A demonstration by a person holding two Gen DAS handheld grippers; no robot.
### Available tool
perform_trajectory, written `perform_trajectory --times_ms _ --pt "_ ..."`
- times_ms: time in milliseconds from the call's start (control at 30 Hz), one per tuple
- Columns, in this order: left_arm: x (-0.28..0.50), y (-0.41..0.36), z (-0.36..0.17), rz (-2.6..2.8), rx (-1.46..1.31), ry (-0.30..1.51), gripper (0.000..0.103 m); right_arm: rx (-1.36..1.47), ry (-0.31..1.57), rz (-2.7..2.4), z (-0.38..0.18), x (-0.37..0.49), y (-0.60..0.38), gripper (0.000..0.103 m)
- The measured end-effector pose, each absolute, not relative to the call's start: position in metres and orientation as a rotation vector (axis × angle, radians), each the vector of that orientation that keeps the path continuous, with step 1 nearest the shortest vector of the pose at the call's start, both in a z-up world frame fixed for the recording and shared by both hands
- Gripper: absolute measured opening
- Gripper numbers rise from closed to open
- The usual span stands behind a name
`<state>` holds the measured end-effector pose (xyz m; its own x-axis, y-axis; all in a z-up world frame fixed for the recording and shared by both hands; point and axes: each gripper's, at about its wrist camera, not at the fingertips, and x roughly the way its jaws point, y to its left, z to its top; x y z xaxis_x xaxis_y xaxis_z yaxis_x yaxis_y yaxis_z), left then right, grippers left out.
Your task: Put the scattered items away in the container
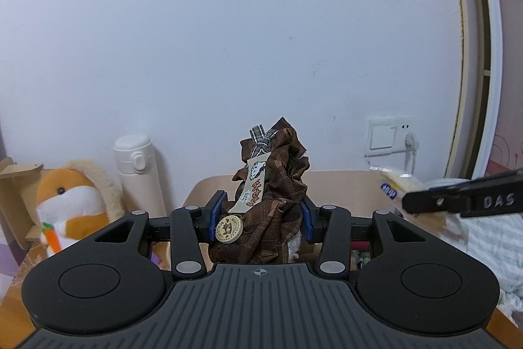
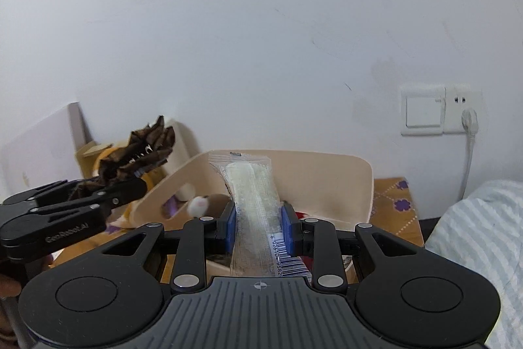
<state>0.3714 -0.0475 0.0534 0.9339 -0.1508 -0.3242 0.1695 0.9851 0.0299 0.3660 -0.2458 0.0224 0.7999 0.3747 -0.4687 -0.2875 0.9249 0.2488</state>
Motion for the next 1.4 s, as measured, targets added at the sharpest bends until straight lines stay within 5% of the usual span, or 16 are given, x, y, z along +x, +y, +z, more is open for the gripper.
perform_trajectory --times_ms 833,900,1033,1200,1400 --pt "0.428 -0.072 -0.014 -0.229 0.083 0.507 0.048 0.113 0.590 0.250 -0.016 0.414 -0.235 0.024" --pt "0.425 -0.071 -0.014 -0.221 0.078 0.506 0.053 0.103 0.585 0.242 -0.016 0.411 -0.234 0.039" --pt "0.415 -0.066 -0.012 -0.232 0.050 0.478 0.082 0.093 0.553 0.217 -0.015 0.400 -0.235 0.072" --pt "0.398 -0.062 -0.008 -0.218 0.043 0.436 0.088 0.167 0.500 0.202 -0.009 0.382 -0.245 0.101" --pt "0.384 -0.063 -0.005 -0.198 0.080 0.434 0.088 0.148 0.484 0.195 0.000 0.366 -0.242 0.102"
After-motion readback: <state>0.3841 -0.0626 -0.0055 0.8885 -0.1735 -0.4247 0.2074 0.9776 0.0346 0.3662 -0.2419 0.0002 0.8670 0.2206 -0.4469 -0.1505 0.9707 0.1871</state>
